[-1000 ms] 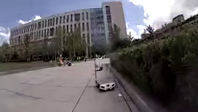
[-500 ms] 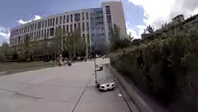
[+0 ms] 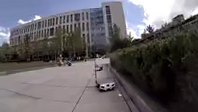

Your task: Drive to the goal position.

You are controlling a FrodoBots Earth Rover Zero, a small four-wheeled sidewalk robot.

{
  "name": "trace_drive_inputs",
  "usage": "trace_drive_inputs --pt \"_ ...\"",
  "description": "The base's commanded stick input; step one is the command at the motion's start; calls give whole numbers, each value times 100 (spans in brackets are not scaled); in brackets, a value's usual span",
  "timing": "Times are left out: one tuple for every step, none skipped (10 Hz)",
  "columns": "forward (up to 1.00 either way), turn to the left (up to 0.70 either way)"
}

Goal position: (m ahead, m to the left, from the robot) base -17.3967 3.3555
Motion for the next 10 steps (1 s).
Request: trace_drive_inputs --pt "5 1" --pt "5 1" --pt "5 1" --pt "5 1" --pt "5 1" --pt "5 1" --pt "5 1" --pt "5 1" --pt "5 1" --pt "5 1"
